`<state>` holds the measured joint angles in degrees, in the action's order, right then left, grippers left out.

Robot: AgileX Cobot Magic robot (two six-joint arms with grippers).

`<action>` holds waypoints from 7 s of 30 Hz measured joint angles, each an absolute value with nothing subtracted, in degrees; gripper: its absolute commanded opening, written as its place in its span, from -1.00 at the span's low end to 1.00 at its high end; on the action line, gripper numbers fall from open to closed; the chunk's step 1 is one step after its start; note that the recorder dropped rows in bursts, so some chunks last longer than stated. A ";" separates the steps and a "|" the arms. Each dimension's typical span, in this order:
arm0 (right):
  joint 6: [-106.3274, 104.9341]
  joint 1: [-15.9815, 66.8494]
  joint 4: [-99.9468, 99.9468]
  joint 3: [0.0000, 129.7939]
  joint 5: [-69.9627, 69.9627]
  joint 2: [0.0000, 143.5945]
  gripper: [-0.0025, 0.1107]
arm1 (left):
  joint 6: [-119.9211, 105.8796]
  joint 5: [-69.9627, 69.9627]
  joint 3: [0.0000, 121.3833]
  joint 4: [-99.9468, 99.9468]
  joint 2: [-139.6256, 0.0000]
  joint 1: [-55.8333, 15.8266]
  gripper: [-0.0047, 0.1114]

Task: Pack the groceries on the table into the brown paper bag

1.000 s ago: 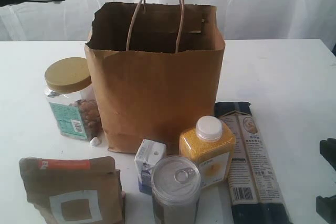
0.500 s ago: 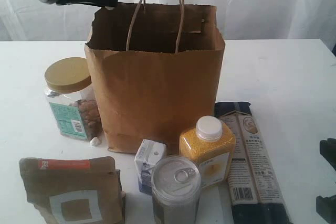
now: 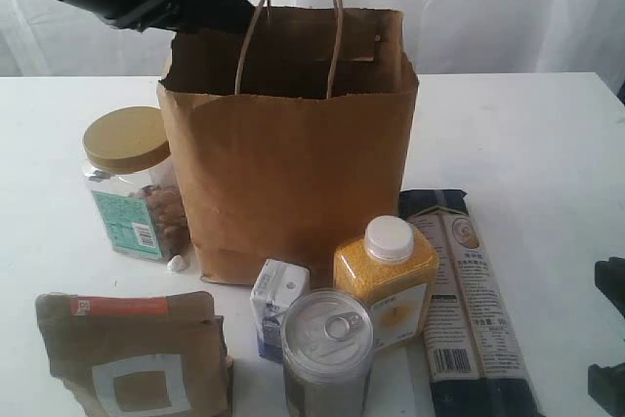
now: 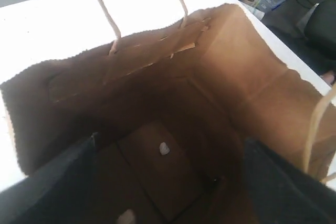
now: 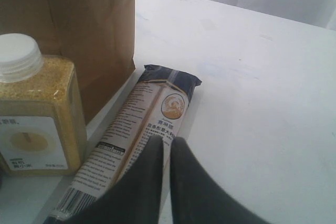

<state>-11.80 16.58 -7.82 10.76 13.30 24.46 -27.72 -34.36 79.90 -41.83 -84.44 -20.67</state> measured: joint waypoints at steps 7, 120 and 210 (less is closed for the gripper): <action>-11.80 16.58 -7.82 10.76 13.30 24.46 -0.86 | -27.74 -36.44 81.81 -41.60 -84.10 -20.67 0.28; -11.70 16.58 -7.82 10.76 13.30 24.46 -0.86 | 15.34 -26.66 64.69 14.20 -76.72 -20.67 -0.92; -11.70 16.58 -7.82 10.76 13.30 24.46 -0.86 | -32.19 -51.05 94.87 -22.00 -91.48 -25.53 -0.10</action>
